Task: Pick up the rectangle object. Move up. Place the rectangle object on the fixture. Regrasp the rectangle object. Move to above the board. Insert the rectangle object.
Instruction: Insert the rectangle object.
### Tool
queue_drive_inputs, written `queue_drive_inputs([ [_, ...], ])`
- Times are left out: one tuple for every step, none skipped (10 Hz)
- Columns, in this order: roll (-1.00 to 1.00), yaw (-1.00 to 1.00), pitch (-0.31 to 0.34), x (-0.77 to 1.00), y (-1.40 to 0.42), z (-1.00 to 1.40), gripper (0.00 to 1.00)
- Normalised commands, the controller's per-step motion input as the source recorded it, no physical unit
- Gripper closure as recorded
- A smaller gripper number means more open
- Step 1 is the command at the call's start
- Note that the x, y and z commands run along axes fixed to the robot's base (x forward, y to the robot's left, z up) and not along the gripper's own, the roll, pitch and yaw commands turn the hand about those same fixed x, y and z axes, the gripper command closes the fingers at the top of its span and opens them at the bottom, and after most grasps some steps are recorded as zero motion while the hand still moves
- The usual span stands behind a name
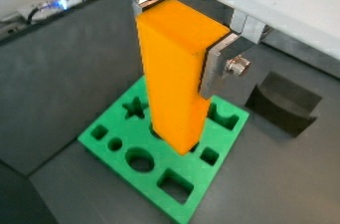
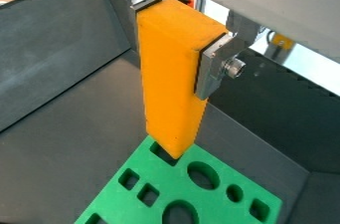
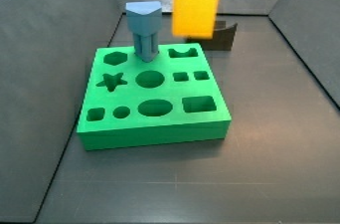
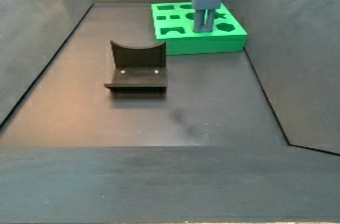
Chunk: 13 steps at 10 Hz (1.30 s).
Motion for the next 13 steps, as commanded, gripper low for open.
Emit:
queue_drive_inputs([
  [-0.03, 0.46, -0.174, 0.40, -0.05, -0.60, 1.00],
  [-0.05, 0.50, -0.173, 0.39, 0.00, -0.57, 1.00],
  [-0.03, 0.49, -0.177, 0.38, 0.00, -0.57, 1.00],
  [0.02, 0.27, -0.126, 0.20, -0.17, -0.41, 1.00],
  [0.00, 0.00, -0.007, 0.00, 0.00, 0.00, 1.00],
  [0.02, 0.00, -0.056, 0.00, 0.00, -0.21, 1.00],
  [0.12, 0.04, -0.159, 0.13, -0.09, -0.59, 1.00],
  [0.18, 0.19, -0.180, 0.09, -0.10, -0.69, 1.00],
  [0.19, 0.23, -0.156, 0.11, -0.13, -0.73, 1.00],
  [0.19, 0.25, -0.144, 0.13, -0.16, -0.74, 1.00],
  [0.20, 0.26, -0.141, 0.09, -0.18, -0.73, 1.00],
  [0.17, 0.18, -0.119, 0.00, -0.19, -0.56, 1.00],
  [0.00, 0.03, -0.063, -0.10, 0.00, -0.01, 1.00],
])
